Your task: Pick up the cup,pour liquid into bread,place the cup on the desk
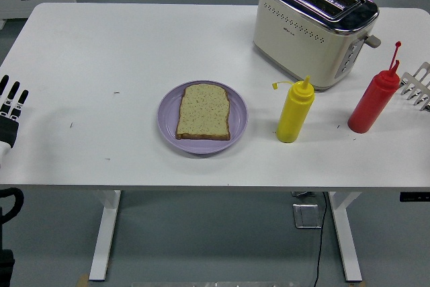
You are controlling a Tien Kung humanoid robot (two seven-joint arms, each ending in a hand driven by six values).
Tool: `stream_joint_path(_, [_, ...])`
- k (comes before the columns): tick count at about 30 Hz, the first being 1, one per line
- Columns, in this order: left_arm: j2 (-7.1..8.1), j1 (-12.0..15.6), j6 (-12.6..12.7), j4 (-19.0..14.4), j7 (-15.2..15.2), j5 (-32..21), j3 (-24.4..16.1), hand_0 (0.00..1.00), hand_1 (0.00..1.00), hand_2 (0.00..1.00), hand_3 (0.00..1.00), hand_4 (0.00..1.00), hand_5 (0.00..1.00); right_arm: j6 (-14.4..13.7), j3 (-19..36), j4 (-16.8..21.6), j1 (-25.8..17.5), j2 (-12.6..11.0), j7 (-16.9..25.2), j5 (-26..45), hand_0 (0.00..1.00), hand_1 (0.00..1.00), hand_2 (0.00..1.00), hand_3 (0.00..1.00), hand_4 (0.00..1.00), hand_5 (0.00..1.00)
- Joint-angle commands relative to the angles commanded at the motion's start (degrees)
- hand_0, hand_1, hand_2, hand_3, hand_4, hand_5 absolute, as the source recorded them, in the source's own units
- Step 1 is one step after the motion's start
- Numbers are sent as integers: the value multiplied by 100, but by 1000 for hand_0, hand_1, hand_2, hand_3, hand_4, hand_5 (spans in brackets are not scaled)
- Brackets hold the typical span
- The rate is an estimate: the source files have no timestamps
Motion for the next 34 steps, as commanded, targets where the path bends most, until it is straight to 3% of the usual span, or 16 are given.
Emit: stream_joint_path(34, [0, -68, 4, 0, 0, -12, -43, 777, 729, 726, 661, 522, 930, -21, -23, -92, 89, 38, -136, 103, 760, 702, 737, 782, 692, 655])
